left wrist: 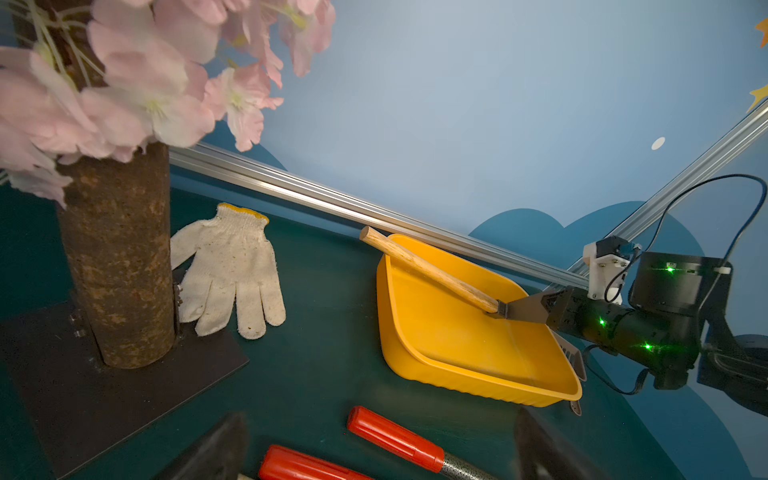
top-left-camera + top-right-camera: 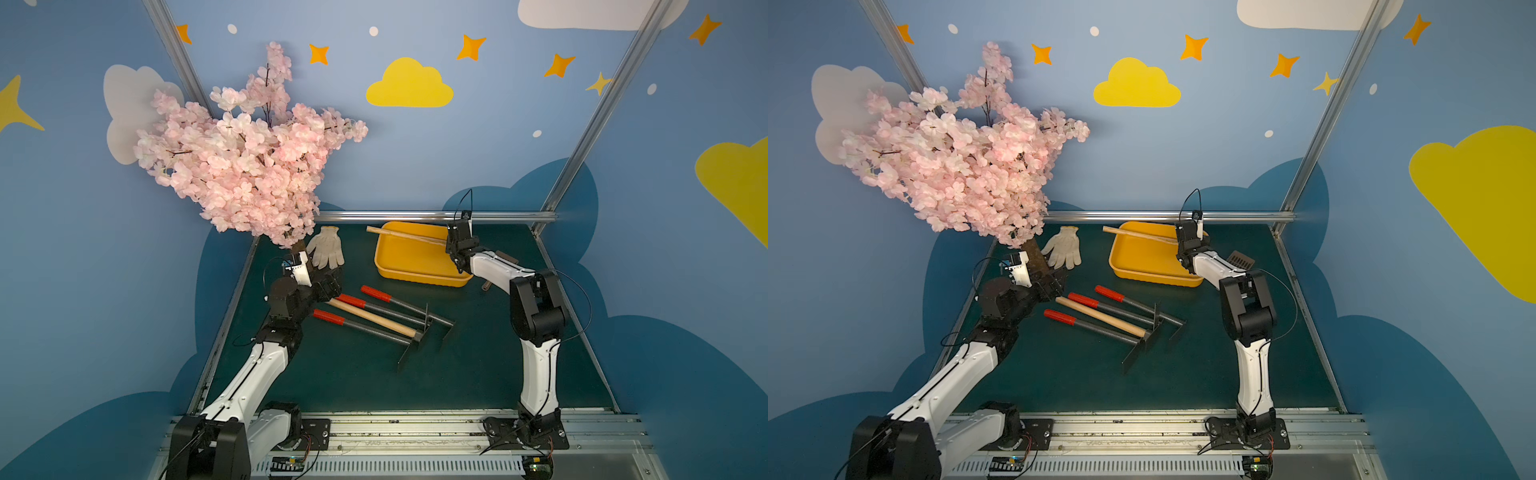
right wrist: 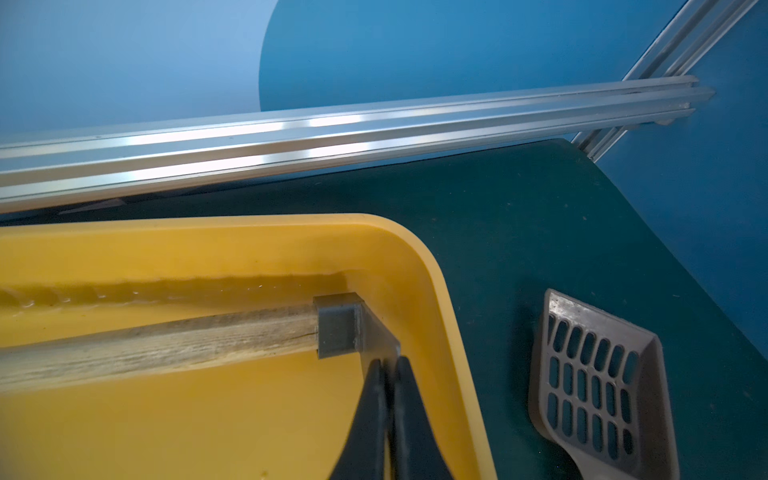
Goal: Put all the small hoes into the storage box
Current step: Place the hoe in the storage box.
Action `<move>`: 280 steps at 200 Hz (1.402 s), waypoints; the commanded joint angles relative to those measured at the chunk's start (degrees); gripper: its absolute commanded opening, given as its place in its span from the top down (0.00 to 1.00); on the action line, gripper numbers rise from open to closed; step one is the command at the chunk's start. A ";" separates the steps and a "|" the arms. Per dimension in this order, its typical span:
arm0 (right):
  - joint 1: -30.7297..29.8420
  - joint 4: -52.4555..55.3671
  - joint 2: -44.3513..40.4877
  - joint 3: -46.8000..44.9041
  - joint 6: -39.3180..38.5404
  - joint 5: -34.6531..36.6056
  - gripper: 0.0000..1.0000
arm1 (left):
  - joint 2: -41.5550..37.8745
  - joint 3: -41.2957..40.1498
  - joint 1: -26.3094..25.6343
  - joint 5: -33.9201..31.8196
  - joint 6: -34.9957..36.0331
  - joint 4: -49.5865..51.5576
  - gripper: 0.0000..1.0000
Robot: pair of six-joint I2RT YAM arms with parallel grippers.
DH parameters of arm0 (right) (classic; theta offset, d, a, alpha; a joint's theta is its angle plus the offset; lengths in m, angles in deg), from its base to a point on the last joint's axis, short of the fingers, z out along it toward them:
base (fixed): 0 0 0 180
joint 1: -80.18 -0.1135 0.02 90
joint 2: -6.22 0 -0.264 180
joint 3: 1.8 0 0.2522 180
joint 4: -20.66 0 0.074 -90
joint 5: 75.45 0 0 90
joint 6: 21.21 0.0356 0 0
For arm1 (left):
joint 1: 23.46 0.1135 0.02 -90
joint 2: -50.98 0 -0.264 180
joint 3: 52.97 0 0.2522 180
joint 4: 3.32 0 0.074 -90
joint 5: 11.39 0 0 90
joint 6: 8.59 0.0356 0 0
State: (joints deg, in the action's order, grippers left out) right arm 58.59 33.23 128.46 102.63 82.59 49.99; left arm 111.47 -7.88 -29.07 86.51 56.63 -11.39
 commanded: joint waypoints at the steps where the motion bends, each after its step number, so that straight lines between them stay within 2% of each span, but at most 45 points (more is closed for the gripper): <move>1: 0.62 0.42 1.38 -0.28 -1.65 4.21 1.00 | -1.14 -0.48 0.41 0.27 1.30 0.38 0.00; 47: 0.67 -5.92 1.76 -2.84 -8.09 3.08 1.00 | -1.38 -0.61 0.60 0.10 1.43 0.47 0.00; 100: 0.72 -5.48 3.06 -2.94 -8.09 2.30 1.00 | -1.21 -0.40 0.69 0.37 1.70 0.83 0.00; 125: 0.76 -2.56 3.76 -1.11 -7.33 3.10 1.00 | -1.27 -0.44 0.63 0.36 1.78 1.06 0.00; 148: 1.08 6.91 5.65 4.21 -5.14 2.93 1.00 | -1.68 -0.65 0.67 0.27 1.83 1.17 0.00; 205: 1.23 20.15 8.58 11.19 -2.08 -0.93 1.00 | -3.32 -1.59 0.60 0.45 1.35 1.66 0.00; 280: 0.40 25.77 6.89 8.14 1.02 -1.86 1.00 | -5.62 -3.73 0.64 0.62 0.61 1.52 0.00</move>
State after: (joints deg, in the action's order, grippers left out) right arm 59.64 46.45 133.92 114.17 84.87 48.97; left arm 106.81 -10.83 -28.70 86.54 57.55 -9.70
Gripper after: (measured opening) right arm 0.060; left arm 0.998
